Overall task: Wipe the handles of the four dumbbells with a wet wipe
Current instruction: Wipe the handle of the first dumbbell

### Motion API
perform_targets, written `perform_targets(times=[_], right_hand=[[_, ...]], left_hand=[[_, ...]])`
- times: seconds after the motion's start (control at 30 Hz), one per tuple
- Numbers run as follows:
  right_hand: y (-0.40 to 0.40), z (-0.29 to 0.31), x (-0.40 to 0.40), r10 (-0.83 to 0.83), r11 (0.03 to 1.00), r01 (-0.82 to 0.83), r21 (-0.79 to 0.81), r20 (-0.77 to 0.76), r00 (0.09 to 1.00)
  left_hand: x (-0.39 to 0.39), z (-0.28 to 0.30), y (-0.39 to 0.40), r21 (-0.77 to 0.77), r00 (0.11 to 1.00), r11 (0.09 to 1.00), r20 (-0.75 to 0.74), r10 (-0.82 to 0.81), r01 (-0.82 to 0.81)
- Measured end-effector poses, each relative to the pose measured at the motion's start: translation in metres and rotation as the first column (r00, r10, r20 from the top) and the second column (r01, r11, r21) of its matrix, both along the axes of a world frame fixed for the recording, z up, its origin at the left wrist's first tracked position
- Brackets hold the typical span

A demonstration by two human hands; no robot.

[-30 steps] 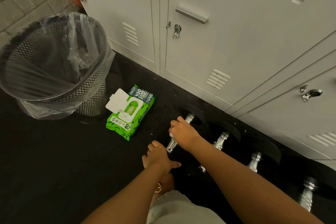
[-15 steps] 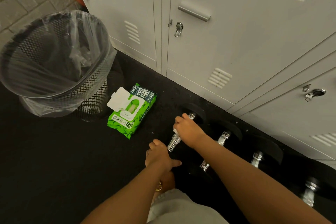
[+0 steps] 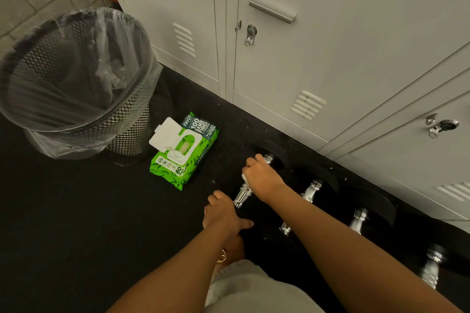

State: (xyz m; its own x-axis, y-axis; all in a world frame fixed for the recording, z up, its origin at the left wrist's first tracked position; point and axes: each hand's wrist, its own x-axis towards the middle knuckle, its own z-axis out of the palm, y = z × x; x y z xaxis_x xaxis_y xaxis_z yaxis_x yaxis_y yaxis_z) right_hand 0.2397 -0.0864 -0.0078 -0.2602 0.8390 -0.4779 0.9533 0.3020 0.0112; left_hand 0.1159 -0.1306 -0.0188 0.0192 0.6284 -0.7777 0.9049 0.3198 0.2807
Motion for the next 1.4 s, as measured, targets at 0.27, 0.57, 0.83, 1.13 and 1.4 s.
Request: perform_targets(times=[0.27,0.57,0.83,1.13,1.4], right_hand=[[0.004,0.007,0.0,-0.083,0.996,0.082,-0.038,-0.022,0.996],[0.011,0.012,0.004,-0.124,0.992,0.123,0.02,0.076,0.989],[0.009,0.015,0.015,-0.042,0.992,0.017,0.122,0.206,0.978],[0.012,0.013,0.025,-0.019,0.992,-0.005,0.13,0.182,0.983],[0.006,0.013,0.024,-0.072,0.989,0.064,0.135,0.052,0.996]], left_hand=[[0.0,0.0,0.0,-0.003,1.0,1.0,0.006,-0.003,0.003],[-0.001,0.0,0.0,0.001,1.0,1.0,0.015,0.002,-0.002],[-0.002,0.0,0.0,0.007,1.0,1.0,0.025,-0.005,0.005],[-0.002,0.0,0.0,0.006,1.0,1.0,0.017,-0.009,0.008],[-0.002,0.0,0.0,0.015,1.0,1.0,0.013,-0.014,0.014]])
